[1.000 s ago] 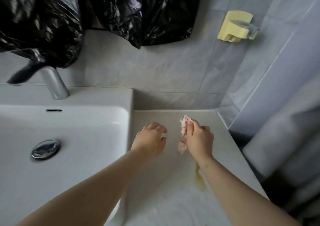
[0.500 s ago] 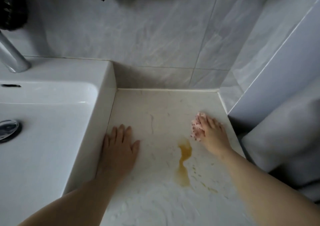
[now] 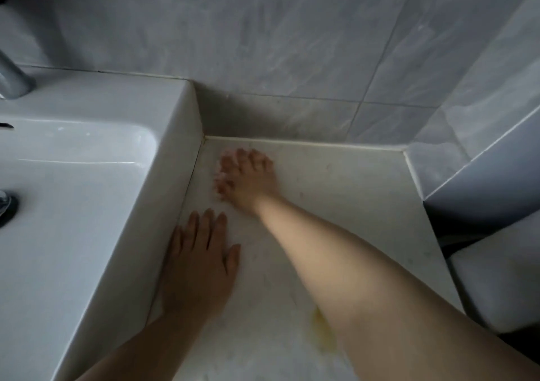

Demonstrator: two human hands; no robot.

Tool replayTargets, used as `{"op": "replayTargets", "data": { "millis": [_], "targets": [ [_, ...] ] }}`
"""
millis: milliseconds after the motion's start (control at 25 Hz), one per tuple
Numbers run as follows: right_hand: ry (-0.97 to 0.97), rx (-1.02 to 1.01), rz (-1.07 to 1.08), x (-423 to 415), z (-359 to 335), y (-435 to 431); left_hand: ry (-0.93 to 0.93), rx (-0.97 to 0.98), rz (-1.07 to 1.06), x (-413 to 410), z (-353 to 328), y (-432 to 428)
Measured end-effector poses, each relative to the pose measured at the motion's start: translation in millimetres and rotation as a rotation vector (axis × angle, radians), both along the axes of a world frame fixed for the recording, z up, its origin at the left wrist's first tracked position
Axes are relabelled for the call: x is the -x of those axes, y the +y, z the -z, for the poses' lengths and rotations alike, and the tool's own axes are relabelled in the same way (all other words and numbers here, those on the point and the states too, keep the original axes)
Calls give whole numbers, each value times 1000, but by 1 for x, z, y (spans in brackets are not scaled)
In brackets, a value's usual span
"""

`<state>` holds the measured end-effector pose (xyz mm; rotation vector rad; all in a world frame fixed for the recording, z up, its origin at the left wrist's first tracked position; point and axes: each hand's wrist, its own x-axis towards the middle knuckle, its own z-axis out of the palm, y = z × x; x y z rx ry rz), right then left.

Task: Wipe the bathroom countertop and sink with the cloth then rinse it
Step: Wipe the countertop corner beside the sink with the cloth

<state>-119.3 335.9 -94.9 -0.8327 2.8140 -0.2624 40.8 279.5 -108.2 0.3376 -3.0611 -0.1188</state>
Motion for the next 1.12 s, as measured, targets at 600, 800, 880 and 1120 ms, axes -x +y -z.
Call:
{"op": "replayTargets", "data": {
  "millis": [600, 800, 880, 1120],
  "targets": [
    [37, -20, 546, 40, 0, 85, 84, 11, -30, -2, 1, 0],
    [-23, -49, 437, 25, -2, -17, 117, -5, -34, -2, 0, 0],
    [-10, -71, 366, 22, -2, -15, 117, -2, -39, -1, 0, -1],
    [-34, 21, -91, 12, -2, -34, 101, 8, -31, -2, -1, -1]
  ]
}}
